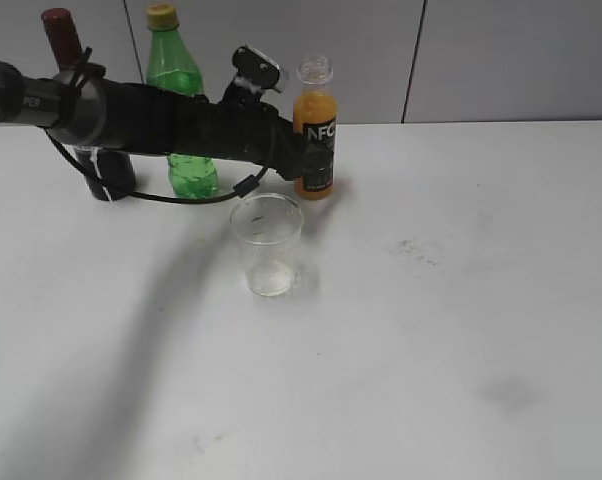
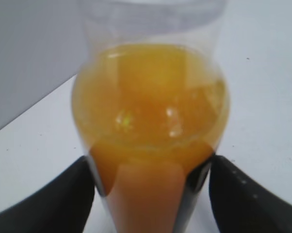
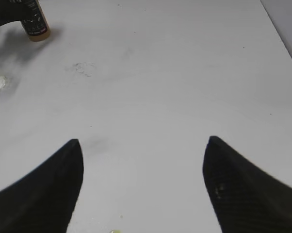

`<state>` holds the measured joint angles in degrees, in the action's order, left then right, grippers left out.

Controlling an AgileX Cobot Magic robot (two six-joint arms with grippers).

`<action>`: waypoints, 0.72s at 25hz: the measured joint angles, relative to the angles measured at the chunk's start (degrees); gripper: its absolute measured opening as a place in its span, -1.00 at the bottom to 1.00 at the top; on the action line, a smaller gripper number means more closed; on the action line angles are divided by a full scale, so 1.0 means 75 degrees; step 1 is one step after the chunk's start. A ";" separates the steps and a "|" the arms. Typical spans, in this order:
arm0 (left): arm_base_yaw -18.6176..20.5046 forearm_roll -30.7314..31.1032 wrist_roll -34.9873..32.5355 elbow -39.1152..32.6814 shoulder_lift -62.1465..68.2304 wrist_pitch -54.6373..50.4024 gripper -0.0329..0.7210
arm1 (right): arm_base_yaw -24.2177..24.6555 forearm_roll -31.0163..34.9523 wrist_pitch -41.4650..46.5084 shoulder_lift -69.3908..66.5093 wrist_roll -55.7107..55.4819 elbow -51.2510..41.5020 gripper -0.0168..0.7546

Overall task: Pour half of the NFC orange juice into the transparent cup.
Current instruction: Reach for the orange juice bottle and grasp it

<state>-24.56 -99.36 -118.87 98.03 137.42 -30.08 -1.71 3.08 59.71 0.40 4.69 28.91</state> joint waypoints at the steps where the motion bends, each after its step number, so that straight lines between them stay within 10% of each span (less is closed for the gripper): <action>1: 0.0000 0.0000 0.0000 0.0000 0.0000 0.0007 0.51 | 0.0000 0.0000 0.0000 0.0000 0.0000 0.0000 0.57; 18: 0.0000 -0.0024 0.0032 0.0000 0.0000 0.0054 0.34 | 0.0000 0.0000 0.0000 0.0000 0.0000 0.0000 0.57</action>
<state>-24.56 -99.53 -118.64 98.03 137.42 -29.68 -1.71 3.08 59.71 0.40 4.69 28.91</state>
